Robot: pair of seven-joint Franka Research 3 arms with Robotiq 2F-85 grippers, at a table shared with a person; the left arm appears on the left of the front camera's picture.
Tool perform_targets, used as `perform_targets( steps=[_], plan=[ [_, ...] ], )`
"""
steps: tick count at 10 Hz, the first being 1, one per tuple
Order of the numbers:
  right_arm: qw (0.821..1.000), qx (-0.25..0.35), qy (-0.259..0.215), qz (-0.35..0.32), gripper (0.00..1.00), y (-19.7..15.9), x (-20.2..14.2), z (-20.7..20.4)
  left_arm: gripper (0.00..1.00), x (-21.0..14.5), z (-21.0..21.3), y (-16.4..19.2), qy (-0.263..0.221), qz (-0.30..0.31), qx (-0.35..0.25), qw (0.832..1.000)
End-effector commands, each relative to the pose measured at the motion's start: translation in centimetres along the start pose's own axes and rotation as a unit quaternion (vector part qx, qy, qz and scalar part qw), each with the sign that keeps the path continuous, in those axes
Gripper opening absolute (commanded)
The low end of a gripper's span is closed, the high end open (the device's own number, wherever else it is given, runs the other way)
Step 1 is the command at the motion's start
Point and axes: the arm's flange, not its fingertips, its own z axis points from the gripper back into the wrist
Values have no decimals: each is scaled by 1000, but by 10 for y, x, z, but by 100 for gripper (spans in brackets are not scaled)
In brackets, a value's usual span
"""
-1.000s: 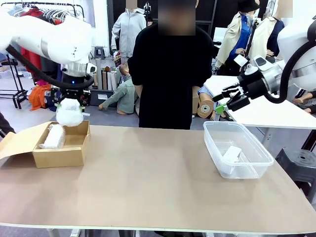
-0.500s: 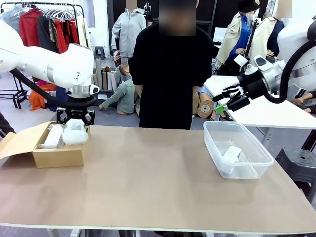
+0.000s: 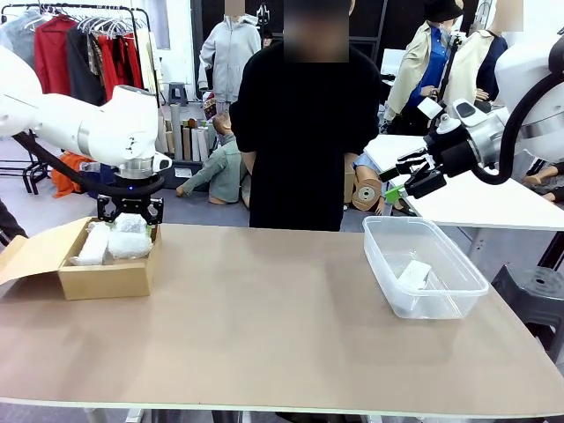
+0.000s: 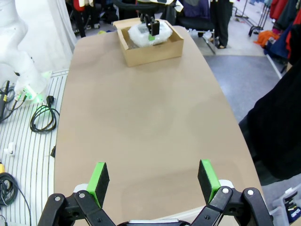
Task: Separate and place wrapped and unwrapped clocks.
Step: If the picked Digital clock is wrapped, place it in the Package Box ; if not, place it in the Organizing box.
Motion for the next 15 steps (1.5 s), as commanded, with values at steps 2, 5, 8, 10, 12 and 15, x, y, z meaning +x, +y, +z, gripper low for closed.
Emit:
perform_targets(
  steps=[2, 5, 8, 10, 12, 15],
  plan=[
    [1000, -7, -2, -3, 100, 0, 2, -2, 0, 14, -6, 8, 12, -48, -11, 999],
    [1000, -7, -2, -3, 100, 0, 2, -2, 0, 18, -13, 11, 17, -41, -8, 999],
    [1000, -7, -2, -3, 100, 0, 2, -2, 0, 17, -19, 8, 23, -35, -17, 999],
    [1000, -7, -2, -3, 100, 0, 2, -2, 0, 16, -23, 5, 29, -29, -17, 999],
    [1000, -7, -2, -3, 100, 0, 2, -2, 25, 16, -24, 6, 33, -28, -15, 999],
    [1000, -7, -2, -3, 100, 0, 2, -2, 82, 16, -20, 7, 27, -26, -18, 999]
  ],
)
